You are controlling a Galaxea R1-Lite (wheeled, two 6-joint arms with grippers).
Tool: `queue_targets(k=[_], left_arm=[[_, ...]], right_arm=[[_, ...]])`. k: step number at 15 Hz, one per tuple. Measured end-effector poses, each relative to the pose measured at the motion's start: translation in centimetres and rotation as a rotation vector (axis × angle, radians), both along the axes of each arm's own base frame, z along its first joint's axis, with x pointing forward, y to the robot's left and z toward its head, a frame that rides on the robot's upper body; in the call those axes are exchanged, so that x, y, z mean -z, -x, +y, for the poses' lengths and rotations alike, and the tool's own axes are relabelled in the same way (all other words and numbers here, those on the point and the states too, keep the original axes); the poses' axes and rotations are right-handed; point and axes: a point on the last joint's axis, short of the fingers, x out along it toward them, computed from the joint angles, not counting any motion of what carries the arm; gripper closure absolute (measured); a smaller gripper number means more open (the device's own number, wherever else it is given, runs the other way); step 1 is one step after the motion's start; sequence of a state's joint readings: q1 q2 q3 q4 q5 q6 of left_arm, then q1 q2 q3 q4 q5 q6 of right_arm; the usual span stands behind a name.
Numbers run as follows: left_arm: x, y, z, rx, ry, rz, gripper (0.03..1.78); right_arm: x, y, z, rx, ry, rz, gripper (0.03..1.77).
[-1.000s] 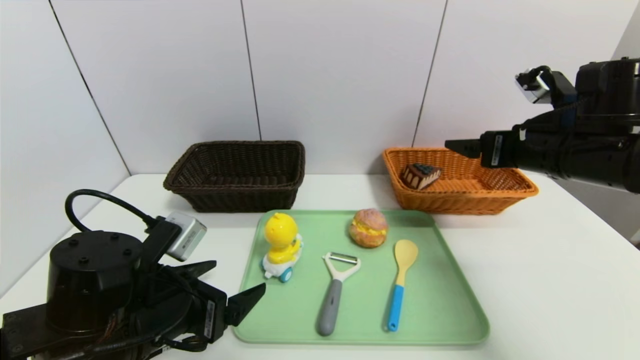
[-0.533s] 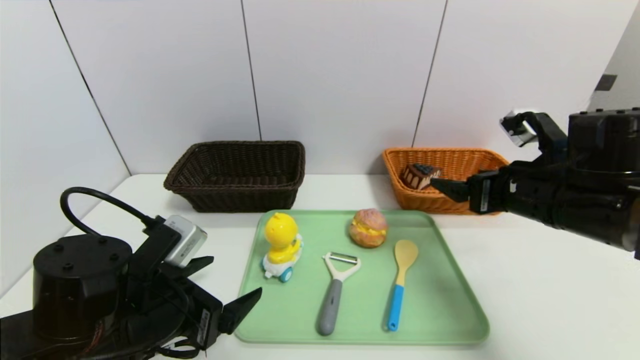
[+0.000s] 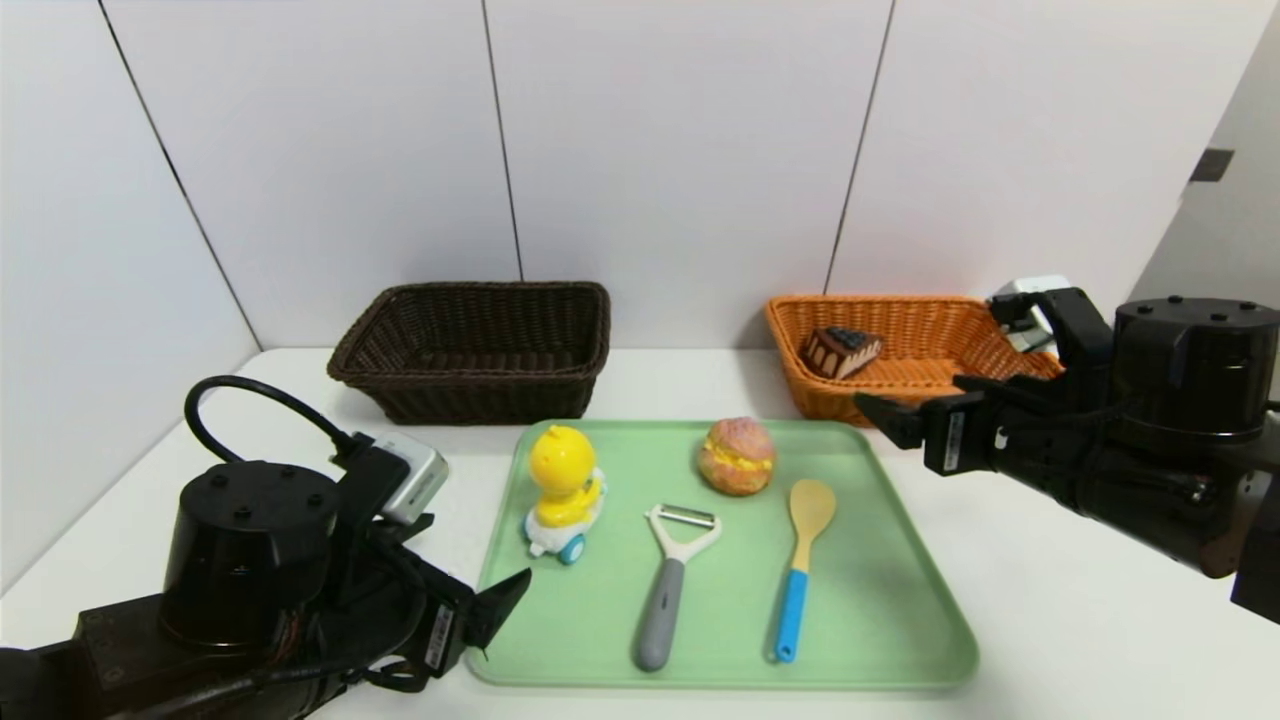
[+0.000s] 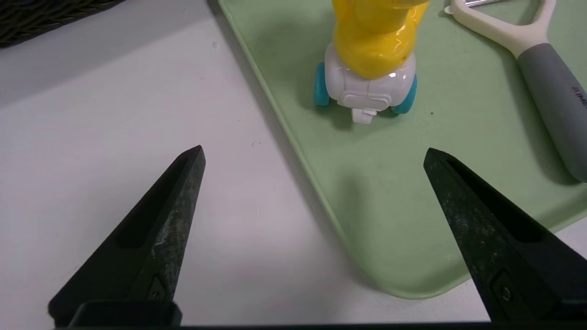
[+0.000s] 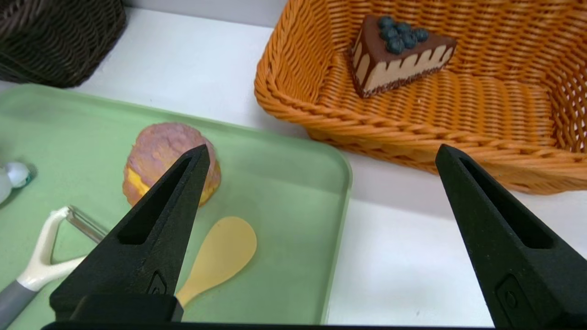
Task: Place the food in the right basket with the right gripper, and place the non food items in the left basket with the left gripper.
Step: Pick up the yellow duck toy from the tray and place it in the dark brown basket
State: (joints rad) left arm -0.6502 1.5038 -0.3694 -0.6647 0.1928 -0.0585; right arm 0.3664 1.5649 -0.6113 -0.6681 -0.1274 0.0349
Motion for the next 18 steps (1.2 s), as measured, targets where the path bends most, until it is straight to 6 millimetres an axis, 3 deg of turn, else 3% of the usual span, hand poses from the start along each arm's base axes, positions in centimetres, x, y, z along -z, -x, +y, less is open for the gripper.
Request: queue_targets(k=[9, 18], left_arm=[[1.2, -2.5, -2.3, 0.007, 0.173, -0.235, 0.12], [2.5, -2.8, -3.8, 0.029, 0.169, -0.217, 0.12]], right_arm=[[0.8, 0.0, -0.1, 0.022, 0.004, 0.03, 0.1], [1.2, -0.3, -0.1, 0.026, 0.008, 0.045, 0.1]])
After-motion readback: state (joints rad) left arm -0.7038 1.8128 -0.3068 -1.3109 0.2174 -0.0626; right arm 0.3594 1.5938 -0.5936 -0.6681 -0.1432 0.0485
